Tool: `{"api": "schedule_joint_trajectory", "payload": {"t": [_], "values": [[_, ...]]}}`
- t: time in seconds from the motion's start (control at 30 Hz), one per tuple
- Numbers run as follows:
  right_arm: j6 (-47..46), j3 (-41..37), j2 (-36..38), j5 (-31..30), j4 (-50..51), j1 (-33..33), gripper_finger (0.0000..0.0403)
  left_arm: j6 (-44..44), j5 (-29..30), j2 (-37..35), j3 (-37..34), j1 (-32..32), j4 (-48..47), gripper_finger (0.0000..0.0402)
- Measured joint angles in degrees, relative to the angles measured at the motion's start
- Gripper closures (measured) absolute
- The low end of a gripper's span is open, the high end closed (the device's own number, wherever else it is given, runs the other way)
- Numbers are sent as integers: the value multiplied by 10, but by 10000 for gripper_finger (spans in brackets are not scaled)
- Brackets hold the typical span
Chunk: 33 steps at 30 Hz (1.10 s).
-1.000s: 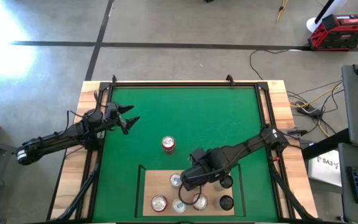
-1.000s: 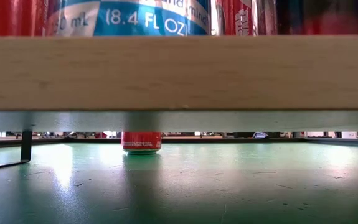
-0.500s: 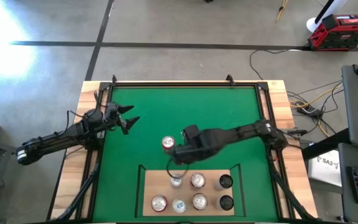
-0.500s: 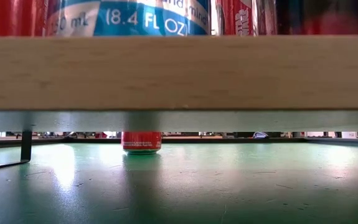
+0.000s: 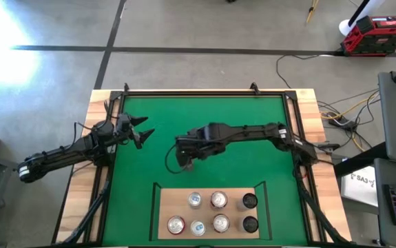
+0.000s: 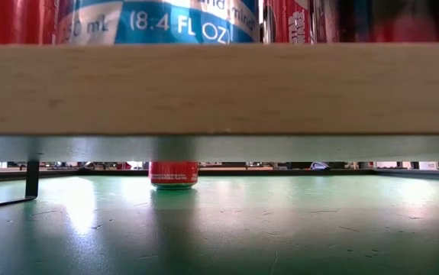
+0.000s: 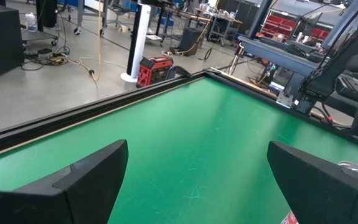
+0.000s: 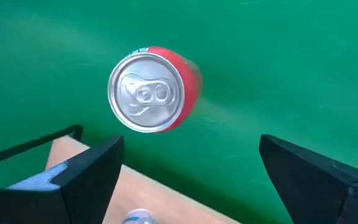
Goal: Place canned beverage on shelf
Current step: Put the orange soda can aligned with the other orange soda can on the shelf
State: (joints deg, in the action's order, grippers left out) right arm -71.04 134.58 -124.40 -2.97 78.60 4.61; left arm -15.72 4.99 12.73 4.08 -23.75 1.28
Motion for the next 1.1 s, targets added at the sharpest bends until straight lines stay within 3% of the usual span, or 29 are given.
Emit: {"api": "schedule_joint_trajectory", "payload": {"t": [0.1, 0.37, 0.63, 0.8, 1.1], "values": [[5, 0, 0, 0, 8, -4, 38, 0, 0, 1, 0, 0, 0, 32], [-29, 0, 52, -71, 68, 4, 58, 0, 0, 1, 0, 0, 0, 32], [31, -66, 115, -80, -17, 14, 67, 0, 0, 1, 0, 0, 0, 32], [61, -233, 209, -65, -131, 13, 67, 0, 0, 1, 0, 0, 0, 32], [84, -648, 507, -34, -416, 14, 67, 0, 0, 1, 0, 0, 0, 32]]}}
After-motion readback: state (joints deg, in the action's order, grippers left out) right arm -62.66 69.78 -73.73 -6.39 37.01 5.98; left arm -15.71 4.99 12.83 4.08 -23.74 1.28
